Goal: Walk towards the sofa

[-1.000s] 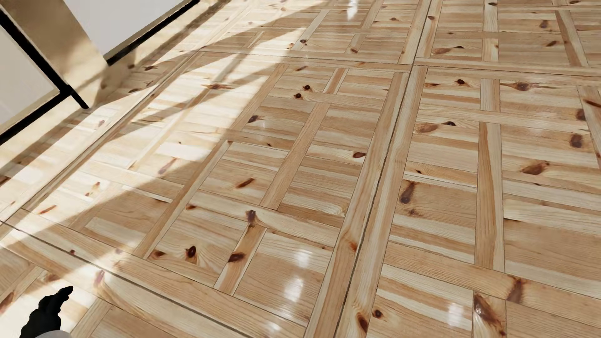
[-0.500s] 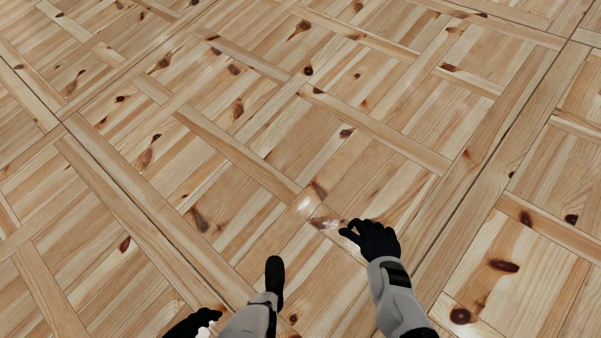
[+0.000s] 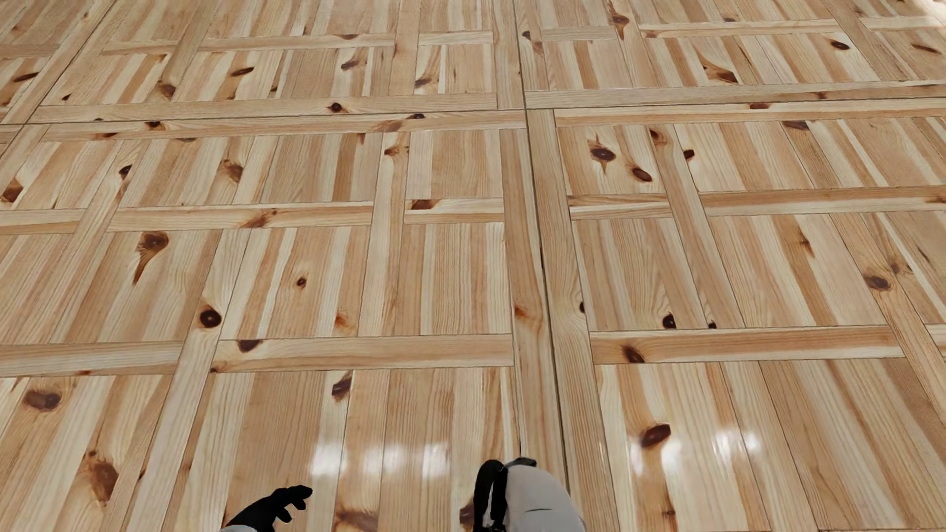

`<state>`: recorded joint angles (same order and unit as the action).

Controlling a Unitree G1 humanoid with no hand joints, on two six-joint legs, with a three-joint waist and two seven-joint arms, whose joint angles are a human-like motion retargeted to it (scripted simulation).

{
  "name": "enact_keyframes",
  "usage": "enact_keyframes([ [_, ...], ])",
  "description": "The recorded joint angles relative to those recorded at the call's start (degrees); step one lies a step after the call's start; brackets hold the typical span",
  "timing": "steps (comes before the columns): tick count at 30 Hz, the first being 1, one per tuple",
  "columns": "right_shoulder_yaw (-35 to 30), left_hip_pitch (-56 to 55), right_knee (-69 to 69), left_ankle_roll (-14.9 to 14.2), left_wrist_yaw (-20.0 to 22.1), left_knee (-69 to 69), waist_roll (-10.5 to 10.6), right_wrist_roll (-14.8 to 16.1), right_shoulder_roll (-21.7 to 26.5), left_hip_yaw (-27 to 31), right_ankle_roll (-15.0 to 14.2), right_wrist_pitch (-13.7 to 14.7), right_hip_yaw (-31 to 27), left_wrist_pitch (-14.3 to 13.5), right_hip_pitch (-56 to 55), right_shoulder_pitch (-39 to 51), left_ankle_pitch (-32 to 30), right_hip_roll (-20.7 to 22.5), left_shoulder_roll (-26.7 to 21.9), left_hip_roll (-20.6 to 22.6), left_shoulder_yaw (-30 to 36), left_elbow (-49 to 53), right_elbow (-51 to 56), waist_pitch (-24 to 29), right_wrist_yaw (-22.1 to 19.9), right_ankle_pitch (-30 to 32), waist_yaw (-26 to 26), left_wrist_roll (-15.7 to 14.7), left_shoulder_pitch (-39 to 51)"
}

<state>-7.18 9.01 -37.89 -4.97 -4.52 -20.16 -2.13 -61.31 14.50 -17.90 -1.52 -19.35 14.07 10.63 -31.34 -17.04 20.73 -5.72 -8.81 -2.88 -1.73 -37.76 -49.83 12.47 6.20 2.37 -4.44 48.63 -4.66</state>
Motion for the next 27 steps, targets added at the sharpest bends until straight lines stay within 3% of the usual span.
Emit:
enact_keyframes([
  [2,-1.56,6.18,27.13,-0.71,2.09,4.23,0.26,-6.15,-0.5,-1.08,-0.13,0.93,6.74,0.6,3.27,-0.73,0.75,1.85,-2.03,0.87,4.16,3.59,-1.43,0.21,5.74,1.73,-0.62,1.43,2.47],
  [3,-0.79,8.68,31.43,-0.99,3.66,4.61,0.5,-7.61,-1.49,-1.73,-0.47,1.13,7.15,2.13,3.19,-0.77,0.96,3.28,-2.25,1.15,5.15,4.32,-1.17,0.37,7.59,-1.02,-0.88,2.37,3.56],
  [4,0.47,10.88,29.54,-1.59,5.18,3.09,0.9,-8.42,-2.7,-2.51,1.39,1.4,5.56,3.71,2.8,-0.48,0.31,4.86,-1.77,0.98,4.4,4.79,-0.18,0.51,8.66,1.12,-1.14,1.92,3.66],
  [5,2.92,12.17,25.28,-1.49,6.27,0.58,1.51,-7.88,-4.62,-2.81,7.28,1.36,3.05,4.61,1.98,-0.23,-1.94,6.71,-0.7,0.27,2.5,5.4,1.71,0.66,7.93,4.25,-1.4,-0.05,2.97],
  [7,8.35,10.72,17.39,0.35,6.16,-11.38,3.06,-5.06,-9.73,-2.3,13.83,1.08,3.79,5.36,2.66,0.03,-12.99,7.67,1.33,-2.87,-0.18,5.35,5.95,0.95,3.19,7.63,-1.83,-4.34,0.54],
  [8,10.5,6.85,13.3,-0.1,4.54,-23.08,4.0,-3.37,-12.51,-1.75,14.25,0.59,3.97,5.79,3.28,0.66,-18.62,8.2,1.75,-6.15,0.1,4.39,7.2,1.11,0.57,4.06,-1.8,-5.0,-0.5],
  [9,11.28,1.11,11.41,2.37,2.14,-35.06,4.97,-2.37,-14.8,0.95,13.93,0.29,3.69,5.82,5.14,2.16,-25.38,9.25,1.58,-8.8,2.01,3.36,7.36,1.2,-2.13,0.57,-1.34,-3.34,-1.39],
  [11,7.89,-12.44,13.08,6.24,-2.62,-51.77,6.29,-5.42,-16.89,9.13,12.77,0.21,2.31,3.89,11.69,7.4,-20.16,11.7,0.89,-8.69,6.87,2.83,4.88,1.16,-8.45,-3.9,0.18,3.45,-3.3],
  [12,5.53,-18.95,14.98,6.01,-3.04,-55.88,6.58,-7.25,-17.48,11.45,12.25,0.89,1.28,2.67,15.38,10.72,-19.91,12.74,1.11,-9.18,7.81,3.4,3.28,0.95,-10.88,-5.44,1.11,6.2,-4.76],
  [14,2.69,-30.1,18.93,6.83,-1.9,-54.67,6.84,-8.01,-18.25,13.8,11.41,4.69,-1.26,2.07,22.61,17.48,-19.33,14.63,3.15,-10.48,6.59,6.03,1.93,0.24,-13.02,-8.36,3.26,6.98,-8.51],
  [17,-2.83,-38.64,21.52,8.68,2.32,-31.32,7.28,-5.37,-17.2,10.15,10.42,12.67,-5.13,2.72,31.74,26.4,-18.45,16.97,5.35,-11.72,2.19,10.62,6.54,-0.79,-9.95,-14.56,5.81,4.12,-14.37],
  [18,-5.17,-38.7,21.52,6.73,3.11,-17.64,7.47,-4.84,-15.88,8.93,10.02,14.46,-6.11,3.32,34.37,28.59,-19.42,17.36,5.89,-9.86,1.16,11.01,9.49,-0.99,-9.44,-17.1,6.28,3.61,-15.8],
  [20,-9.16,-36.77,22.41,2.7,2.92,8.77,7.37,-4.88,-12.34,11.47,9.16,15.21,-7.24,4.49,40.21,30.44,-19.48,16.96,6.36,-2.7,0.49,9.02,16.15,-1.3,-9.65,-21.38,6.6,3.76,-17.22],
  [21,-9.6,-36.77,20.97,0.23,1.73,11.95,7.19,-3.3,-10.95,9.19,8.51,15.57,-6.73,5.08,42.4,29.9,-17.53,16.45,5.93,-0.64,0.7,6.71,19.36,-1.34,-10.18,-23.15,6.41,4.17,-17.2],
  [23,-8.77,-36.99,13.75,8.48,-1.16,3.93,6.07,-0.15,-8.47,11.37,7.43,14.1,-5.28,7.81,45.46,26.65,-25.19,14.18,5.84,3.07,0.16,1.42,23.32,-1.17,-10.47,-19.78,6.55,4.72,-16.43],
  [24,-8.06,-36.21,5.93,10.28,-1.23,-1.61,5.21,1.58,-7.84,10.35,6.73,13.05,-4.67,8.77,44.87,24.68,-27.86,12.38,6.3,3.01,-0.86,-0.42,23.32,-0.96,-9.73,-14.05,6.6,5.16,-16.63],
  [25,-7.08,-36.47,-6.56,12.22,-0.69,-8.77,4.23,2.98,-7.54,8.66,4.97,11.35,-4.37,9.39,41.32,23.02,-23.5,9.59,7.25,2.6,-2.13,-1.98,21.98,-0.67,-9.18,-6.86,6.65,5.24,-17.14],
  [26,-6.07,-35.32,-20.32,11.69,-0.8,-14.33,3.21,3.72,-7.66,7.21,-1.67,8.9,-4.88,9.38,36.3,21.36,-17.66,6.73,8.0,2.0,-2.9,-3.61,19.44,-0.45,-8.49,0.74,6.61,5.35,-17.6],
  [27,-4.94,-32.3,-30.92,11.31,-0.43,-16.44,2.26,3.95,-8.15,5.96,-3.48,5.7,-6.05,8.63,30.93,19.81,-13.1,4.24,8.45,1.69,-3.4,-5.03,16.21,-0.29,-7.39,6.96,6.42,5.11,-17.55],
])
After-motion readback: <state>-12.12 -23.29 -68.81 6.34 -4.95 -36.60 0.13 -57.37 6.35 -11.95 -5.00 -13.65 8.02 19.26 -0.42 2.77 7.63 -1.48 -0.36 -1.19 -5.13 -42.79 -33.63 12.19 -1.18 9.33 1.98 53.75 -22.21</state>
